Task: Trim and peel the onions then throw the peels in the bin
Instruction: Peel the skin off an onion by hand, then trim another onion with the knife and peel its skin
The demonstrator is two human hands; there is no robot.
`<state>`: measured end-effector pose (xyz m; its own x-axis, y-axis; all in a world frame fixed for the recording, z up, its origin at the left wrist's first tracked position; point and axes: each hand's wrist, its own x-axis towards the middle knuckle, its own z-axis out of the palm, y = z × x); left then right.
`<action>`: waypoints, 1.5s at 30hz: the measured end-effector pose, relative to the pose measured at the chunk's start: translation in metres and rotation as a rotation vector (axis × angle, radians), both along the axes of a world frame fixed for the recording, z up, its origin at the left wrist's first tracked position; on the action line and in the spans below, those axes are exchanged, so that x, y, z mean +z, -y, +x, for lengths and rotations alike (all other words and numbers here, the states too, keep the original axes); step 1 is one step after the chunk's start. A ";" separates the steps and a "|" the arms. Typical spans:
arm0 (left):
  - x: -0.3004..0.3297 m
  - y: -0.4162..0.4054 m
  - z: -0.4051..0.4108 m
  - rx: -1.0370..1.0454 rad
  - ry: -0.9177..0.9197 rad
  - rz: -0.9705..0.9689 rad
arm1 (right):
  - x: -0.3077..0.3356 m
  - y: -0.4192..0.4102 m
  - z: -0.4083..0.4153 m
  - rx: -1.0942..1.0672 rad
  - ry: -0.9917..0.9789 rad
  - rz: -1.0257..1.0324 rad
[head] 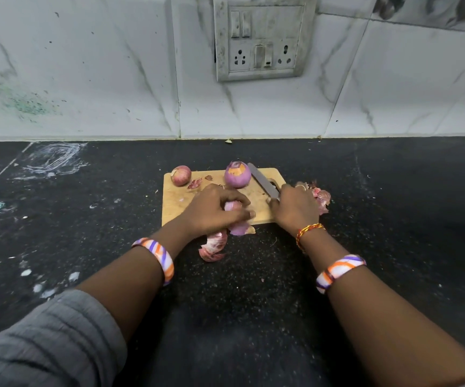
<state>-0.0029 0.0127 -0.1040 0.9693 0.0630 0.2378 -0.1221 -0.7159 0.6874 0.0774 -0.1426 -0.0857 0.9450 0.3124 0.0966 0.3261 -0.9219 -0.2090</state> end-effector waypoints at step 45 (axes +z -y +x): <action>0.052 -0.104 -0.005 0.522 0.034 -0.452 | 0.006 -0.034 -0.091 0.594 0.177 -0.074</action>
<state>-0.0081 0.1166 -0.0516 0.7773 0.6197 0.1082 0.1337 -0.3308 0.9342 -0.0136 -0.1089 -0.0794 0.5798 0.7914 0.1937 0.8112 -0.5828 -0.0472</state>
